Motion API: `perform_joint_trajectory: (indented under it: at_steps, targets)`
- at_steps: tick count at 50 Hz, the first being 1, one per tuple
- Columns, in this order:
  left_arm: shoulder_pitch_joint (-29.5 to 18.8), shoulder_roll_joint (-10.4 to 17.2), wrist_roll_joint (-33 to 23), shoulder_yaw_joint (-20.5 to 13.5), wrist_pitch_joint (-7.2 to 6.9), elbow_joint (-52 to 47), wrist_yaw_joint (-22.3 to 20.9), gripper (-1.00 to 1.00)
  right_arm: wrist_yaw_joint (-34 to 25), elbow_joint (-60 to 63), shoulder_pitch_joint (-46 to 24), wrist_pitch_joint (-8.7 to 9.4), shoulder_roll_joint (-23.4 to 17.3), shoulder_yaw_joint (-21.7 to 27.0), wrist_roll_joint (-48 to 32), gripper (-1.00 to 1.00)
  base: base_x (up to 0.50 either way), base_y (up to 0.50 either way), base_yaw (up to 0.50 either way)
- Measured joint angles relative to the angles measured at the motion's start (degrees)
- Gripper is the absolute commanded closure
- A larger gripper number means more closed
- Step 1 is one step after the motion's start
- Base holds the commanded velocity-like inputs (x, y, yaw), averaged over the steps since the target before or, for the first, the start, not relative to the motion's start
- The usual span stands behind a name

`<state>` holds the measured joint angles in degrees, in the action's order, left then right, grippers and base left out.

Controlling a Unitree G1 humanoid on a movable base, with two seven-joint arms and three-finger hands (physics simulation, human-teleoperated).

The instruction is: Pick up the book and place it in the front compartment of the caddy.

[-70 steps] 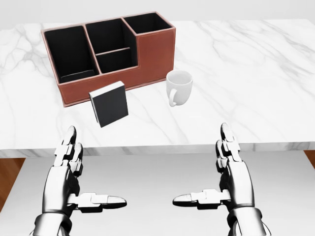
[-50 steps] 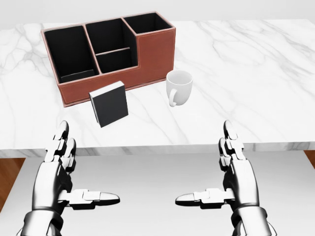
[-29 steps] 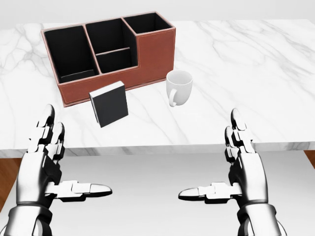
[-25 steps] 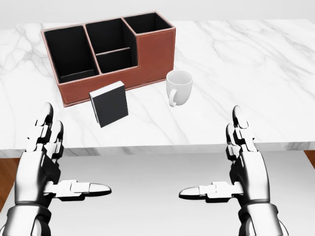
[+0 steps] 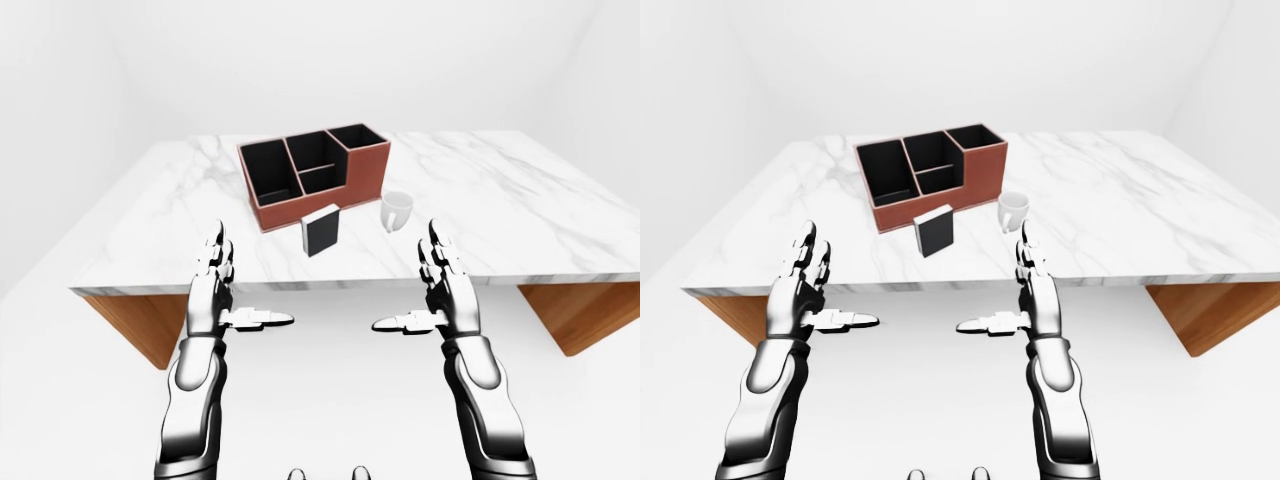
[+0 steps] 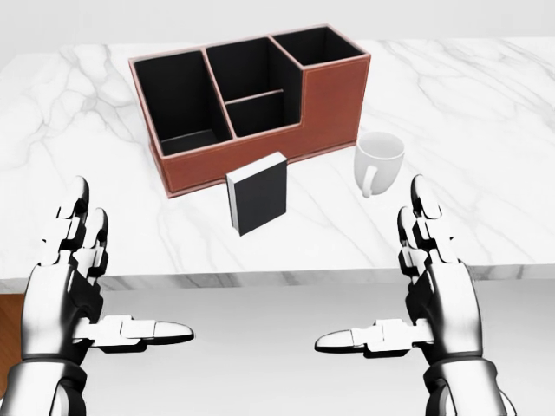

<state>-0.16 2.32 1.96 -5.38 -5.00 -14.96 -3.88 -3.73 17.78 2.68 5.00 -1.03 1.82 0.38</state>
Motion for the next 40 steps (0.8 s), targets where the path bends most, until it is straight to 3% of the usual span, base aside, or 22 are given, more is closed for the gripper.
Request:
perform_joint_trajectory:
  at_steps: [16, 26, 40]
  targets:
    - [-0.08, 0.06, -0.01, -0.08, 0.00, 0.03, -0.01, -1.00, -0.35, 0.53, -0.11, 0.00, -0.02, 0.37, 0.23, -1.00, 0.16, 0.49, 0.00]
    - [-0.18, 0.26, 0.02, -0.25, 0.00, 0.05, 0.05, -1.00, 0.06, 1.30, -0.06, 0.00, 0.20, -0.10, -0.42, -1.00, 0.00, 0.00, 0.00]
    - [0.04, 0.17, 0.12, -0.24, 0.00, -0.19, -0.02, -1.00, -0.80, 2.48, 0.74, 0.00, 0.17, -0.29, 0.08, -1.00, 0.49, 0.00, 0.00]
